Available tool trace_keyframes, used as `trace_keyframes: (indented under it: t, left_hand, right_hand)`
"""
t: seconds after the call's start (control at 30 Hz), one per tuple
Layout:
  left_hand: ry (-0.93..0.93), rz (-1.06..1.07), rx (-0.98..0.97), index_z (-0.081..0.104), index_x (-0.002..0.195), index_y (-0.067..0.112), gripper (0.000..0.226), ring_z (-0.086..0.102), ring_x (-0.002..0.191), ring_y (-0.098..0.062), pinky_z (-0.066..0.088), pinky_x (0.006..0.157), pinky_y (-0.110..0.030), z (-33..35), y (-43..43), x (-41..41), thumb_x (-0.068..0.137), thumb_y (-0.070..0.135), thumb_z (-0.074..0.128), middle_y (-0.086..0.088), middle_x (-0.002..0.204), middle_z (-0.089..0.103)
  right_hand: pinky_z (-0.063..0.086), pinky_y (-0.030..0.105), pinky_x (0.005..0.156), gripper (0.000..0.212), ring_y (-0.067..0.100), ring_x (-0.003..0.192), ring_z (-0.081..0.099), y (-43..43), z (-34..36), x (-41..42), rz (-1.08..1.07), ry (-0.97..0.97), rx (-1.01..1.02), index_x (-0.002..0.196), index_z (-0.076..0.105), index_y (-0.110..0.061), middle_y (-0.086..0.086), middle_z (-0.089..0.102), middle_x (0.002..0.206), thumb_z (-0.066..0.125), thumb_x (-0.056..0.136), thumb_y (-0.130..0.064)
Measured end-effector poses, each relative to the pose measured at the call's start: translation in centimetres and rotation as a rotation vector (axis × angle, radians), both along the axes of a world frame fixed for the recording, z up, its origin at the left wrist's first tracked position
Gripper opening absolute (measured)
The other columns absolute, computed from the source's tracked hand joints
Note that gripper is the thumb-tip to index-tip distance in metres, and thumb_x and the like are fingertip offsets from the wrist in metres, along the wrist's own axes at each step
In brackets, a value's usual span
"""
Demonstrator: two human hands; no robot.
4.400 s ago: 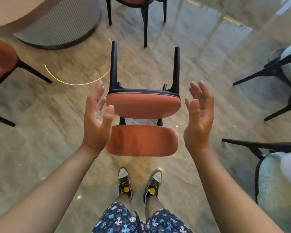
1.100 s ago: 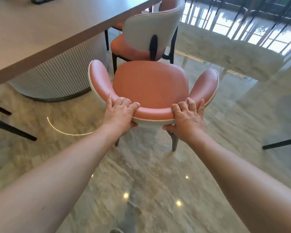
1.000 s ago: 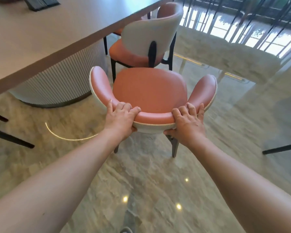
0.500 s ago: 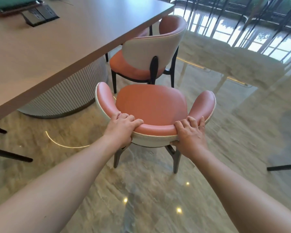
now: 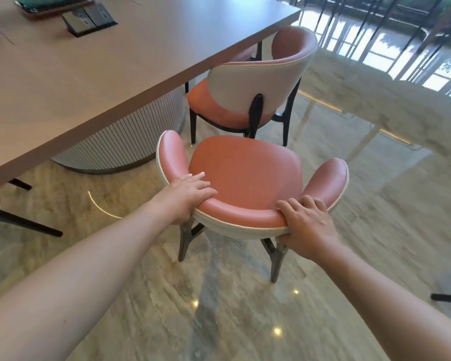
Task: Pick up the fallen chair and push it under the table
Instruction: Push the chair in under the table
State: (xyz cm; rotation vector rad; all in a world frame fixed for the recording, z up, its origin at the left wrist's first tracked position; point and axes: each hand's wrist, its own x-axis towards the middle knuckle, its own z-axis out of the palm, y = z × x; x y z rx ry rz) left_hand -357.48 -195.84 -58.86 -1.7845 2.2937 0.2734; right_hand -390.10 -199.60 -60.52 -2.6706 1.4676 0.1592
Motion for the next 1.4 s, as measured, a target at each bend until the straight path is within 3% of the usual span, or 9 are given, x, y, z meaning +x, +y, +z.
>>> trace_keyframes:
  t: [0.13,0.3,0.67,0.93,1.4]
  left_hand:
    - [-0.042,0.010,-0.090,0.054,0.139,0.035,0.054,0.051,0.144,-0.019,0.027,0.122,-0.035,-0.3,0.4,-0.5,0.091,0.018,0.071,0.011,0.141,0.061]
    - [-0.087,0.034,-0.136,0.057,0.128,0.031,0.046,0.061,0.127,-0.022,0.037,0.116,-0.038,-0.2,0.8,-1.1,0.090,0.007,0.064,0.008,0.126,0.067]
    - [-0.181,0.074,-0.133,0.055,0.122,0.033,0.039,0.064,0.117,-0.018,0.038,0.102,-0.034,-0.5,7.4,-0.9,0.090,0.014,0.062,0.011,0.119,0.068]
    - [-0.246,0.172,-0.068,0.054,0.125,0.032,0.039,0.064,0.123,-0.019,0.039,0.097,-0.035,0.2,12.7,0.5,0.090,0.014,0.059,0.010,0.130,0.068]
    - [-0.177,0.456,-0.045,0.053,0.107,0.027,0.030,0.065,0.111,-0.022,0.044,0.098,-0.040,2.6,21.8,3.8,0.088,0.005,0.057,0.008,0.107,0.067]
  right_hand:
    - [0.032,0.043,0.120,0.059,0.026,0.130,0.059,-1.0,0.3,0.0,0.069,0.021,0.040,0.131,0.059,-0.034,-0.012,0.068,0.129,0.076,0.077,-0.050]
    - [0.030,0.039,0.116,0.043,0.022,0.124,0.063,-0.8,0.3,0.5,0.052,0.041,0.009,0.122,0.061,-0.037,-0.015,0.071,0.118,0.072,0.082,-0.045]
    - [0.029,0.042,0.114,0.036,0.021,0.121,0.062,2.0,0.4,0.9,0.223,0.071,0.009,0.123,0.064,-0.039,-0.014,0.069,0.115,0.070,0.089,-0.049]
    - [0.029,0.043,0.113,0.033,0.022,0.120,0.062,4.0,0.3,3.5,0.368,0.068,0.006,0.120,0.064,-0.037,-0.014,0.068,0.114,0.067,0.090,-0.049]
    - [0.025,0.040,0.114,0.040,0.018,0.129,0.057,4.5,2.5,11.9,0.653,0.075,0.021,0.129,0.060,-0.041,-0.017,0.066,0.122,0.067,0.091,-0.047]
